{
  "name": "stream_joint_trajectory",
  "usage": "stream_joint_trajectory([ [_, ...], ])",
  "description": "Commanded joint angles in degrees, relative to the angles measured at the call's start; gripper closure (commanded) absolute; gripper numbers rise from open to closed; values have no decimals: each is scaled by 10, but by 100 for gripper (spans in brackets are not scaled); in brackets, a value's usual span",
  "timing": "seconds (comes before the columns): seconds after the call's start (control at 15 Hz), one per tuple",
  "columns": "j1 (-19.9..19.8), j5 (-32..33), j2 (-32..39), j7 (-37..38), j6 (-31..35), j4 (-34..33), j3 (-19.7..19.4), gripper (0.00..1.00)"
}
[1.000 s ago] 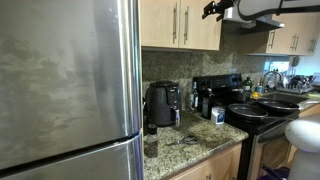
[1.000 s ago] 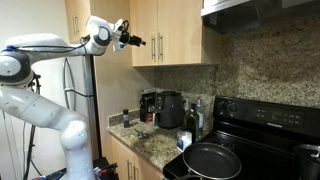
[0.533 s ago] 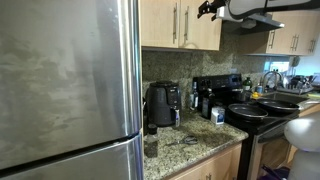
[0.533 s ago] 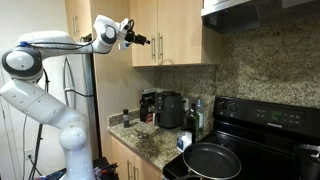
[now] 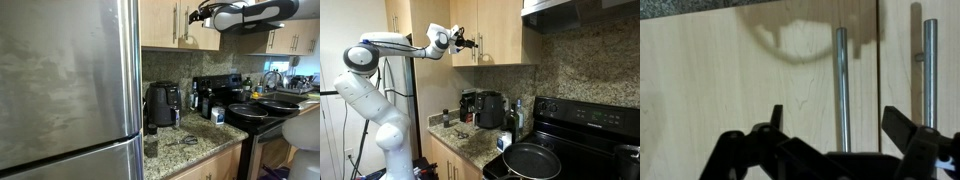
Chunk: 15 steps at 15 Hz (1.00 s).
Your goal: Open the right overhead cabinet door
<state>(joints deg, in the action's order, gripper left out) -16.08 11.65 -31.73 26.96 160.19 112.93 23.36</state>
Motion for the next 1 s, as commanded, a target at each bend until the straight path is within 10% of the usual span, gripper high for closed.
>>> stream_joint_trajectory([
  [0.0,-34,18,61,35,29,-59,30,0],
  [0.93,-155,117,113,107,42,-102,120,0],
])
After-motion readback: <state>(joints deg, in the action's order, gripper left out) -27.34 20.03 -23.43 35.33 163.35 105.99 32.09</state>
